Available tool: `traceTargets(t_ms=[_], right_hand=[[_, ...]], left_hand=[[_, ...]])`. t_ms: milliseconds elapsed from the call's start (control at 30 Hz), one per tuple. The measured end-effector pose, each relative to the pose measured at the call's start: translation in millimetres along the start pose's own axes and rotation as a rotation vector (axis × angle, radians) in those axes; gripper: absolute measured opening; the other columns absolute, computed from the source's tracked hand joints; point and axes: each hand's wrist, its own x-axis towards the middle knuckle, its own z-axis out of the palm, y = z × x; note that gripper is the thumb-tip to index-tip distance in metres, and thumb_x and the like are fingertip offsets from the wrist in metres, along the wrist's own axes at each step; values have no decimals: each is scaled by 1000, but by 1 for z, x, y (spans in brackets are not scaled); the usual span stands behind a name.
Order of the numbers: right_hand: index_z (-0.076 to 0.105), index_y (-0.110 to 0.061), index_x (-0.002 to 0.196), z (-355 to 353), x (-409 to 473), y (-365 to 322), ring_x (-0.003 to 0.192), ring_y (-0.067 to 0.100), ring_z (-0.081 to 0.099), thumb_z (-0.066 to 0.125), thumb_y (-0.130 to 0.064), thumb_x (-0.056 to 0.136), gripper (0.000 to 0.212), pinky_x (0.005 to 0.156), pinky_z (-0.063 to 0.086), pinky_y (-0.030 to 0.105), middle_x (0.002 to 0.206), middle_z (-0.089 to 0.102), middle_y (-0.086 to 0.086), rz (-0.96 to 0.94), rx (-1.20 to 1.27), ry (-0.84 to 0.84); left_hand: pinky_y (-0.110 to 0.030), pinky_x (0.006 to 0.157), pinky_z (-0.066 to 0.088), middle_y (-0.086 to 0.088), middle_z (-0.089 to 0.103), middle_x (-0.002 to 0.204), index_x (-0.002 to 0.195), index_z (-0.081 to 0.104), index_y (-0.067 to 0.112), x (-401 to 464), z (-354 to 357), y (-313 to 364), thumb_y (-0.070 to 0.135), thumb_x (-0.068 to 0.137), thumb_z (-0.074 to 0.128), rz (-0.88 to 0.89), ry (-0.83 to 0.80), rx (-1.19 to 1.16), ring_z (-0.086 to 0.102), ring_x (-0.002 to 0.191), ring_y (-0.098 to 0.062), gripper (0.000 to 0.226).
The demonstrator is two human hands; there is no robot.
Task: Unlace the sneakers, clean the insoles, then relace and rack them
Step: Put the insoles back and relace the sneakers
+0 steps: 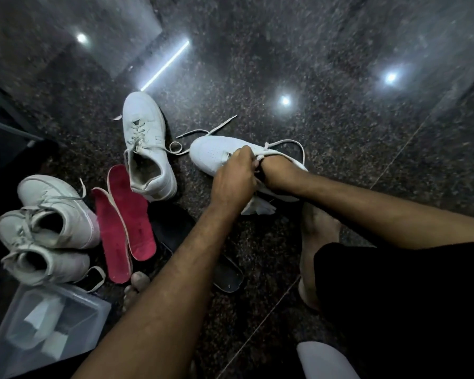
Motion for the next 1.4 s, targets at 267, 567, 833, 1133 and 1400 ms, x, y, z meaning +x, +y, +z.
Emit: traceTargets(t_ms=[267, 567, 833, 1133, 1400], right_hand=[[70, -13, 109, -6, -12, -8, 102, 25, 68, 44, -14, 99, 28, 77, 51, 33, 111, 71, 5, 206, -285, 34], [69, -12, 107, -11, -13, 3, 92, 30, 69, 53, -26, 91, 27, 73, 51, 35, 103, 72, 9, 211, -105, 137], [71, -16, 100, -10, -19, 3, 91, 31, 68, 55, -22, 88, 21, 70, 51, 38, 98, 73, 9, 202, -116, 183], [60, -13, 117, -7, -56, -7, 110, 28, 53, 36, -18, 101, 30, 70, 38, 34, 114, 59, 12, -11, -425, 12], [57, -14, 127, -17, -19, -25, 114, 24, 62, 52, -20, 96, 32, 84, 52, 35, 127, 60, 9, 313, -311, -188]], left_hand=[[-49, 70, 44, -14, 61, 101, 99, 50, 8, 0, 4, -5, 27, 103, 47, -38, 37, 0, 57, 91, -39, 19], [-44, 72, 33, -15, 61, 103, 101, 53, 5, 0, 6, 0, 18, 103, 46, 13, 14, 11, 55, 95, -37, 15], [-48, 75, 35, -15, 62, 105, 103, 54, 7, -3, 3, 0, 22, 103, 47, 7, 1, 39, 56, 97, -39, 17], [-46, 75, 40, -13, 64, 104, 101, 57, 9, 1, 5, -4, 26, 102, 51, -44, 45, 31, 59, 97, -38, 18], [-45, 74, 41, -11, 64, 107, 103, 56, 12, -1, 4, -6, 30, 102, 50, -66, 33, 66, 60, 98, -37, 19]])
